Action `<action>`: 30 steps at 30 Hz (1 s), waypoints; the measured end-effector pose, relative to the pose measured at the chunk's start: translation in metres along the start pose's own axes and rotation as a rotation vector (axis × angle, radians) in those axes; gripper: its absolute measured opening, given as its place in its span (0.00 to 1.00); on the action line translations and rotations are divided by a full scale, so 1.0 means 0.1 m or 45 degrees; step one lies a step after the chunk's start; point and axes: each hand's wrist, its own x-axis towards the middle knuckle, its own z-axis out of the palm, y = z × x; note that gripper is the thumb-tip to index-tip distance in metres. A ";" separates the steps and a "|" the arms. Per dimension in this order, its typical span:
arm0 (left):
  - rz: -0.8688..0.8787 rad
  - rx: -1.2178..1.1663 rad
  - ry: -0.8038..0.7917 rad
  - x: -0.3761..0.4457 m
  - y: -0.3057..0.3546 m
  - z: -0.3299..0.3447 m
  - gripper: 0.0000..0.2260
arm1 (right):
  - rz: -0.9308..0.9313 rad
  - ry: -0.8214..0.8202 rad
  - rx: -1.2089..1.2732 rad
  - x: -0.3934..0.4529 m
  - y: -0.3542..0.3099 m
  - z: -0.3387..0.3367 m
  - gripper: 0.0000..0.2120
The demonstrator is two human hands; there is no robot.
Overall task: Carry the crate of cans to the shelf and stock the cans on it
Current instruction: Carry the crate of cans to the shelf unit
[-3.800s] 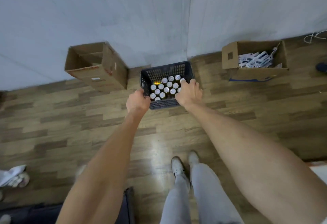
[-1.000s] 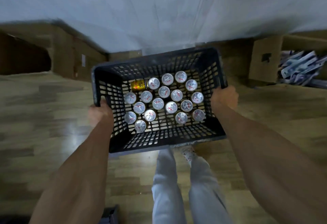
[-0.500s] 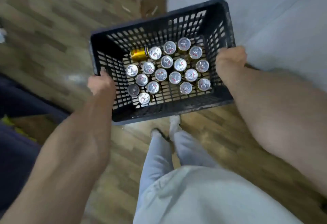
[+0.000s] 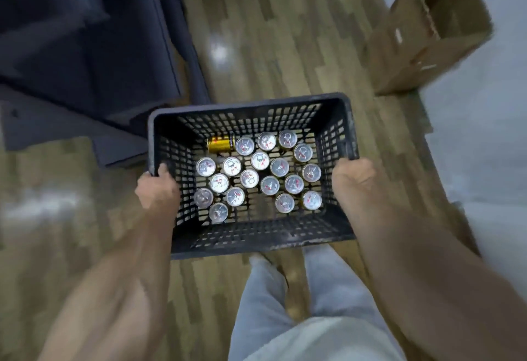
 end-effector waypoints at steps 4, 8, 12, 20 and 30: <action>-0.282 -0.044 0.062 0.46 -1.13 -0.78 0.27 | -0.149 -0.127 -0.078 -1.08 -0.17 0.73 0.10; -0.520 -0.176 0.135 0.85 -2.30 -1.48 0.26 | -0.350 -0.222 -0.187 -2.14 -0.28 1.46 0.09; -0.805 -0.178 0.201 1.13 -3.38 -2.05 0.27 | -0.592 -0.370 -0.361 -3.30 -0.42 2.05 0.12; -1.172 -0.572 0.536 1.44 -4.78 -3.07 0.28 | -1.204 -0.543 -0.649 -5.62 -0.95 3.04 0.18; -1.572 -0.795 0.661 1.99 -6.15 -3.95 0.26 | -1.543 -0.656 -0.809 -8.17 -0.81 4.27 0.18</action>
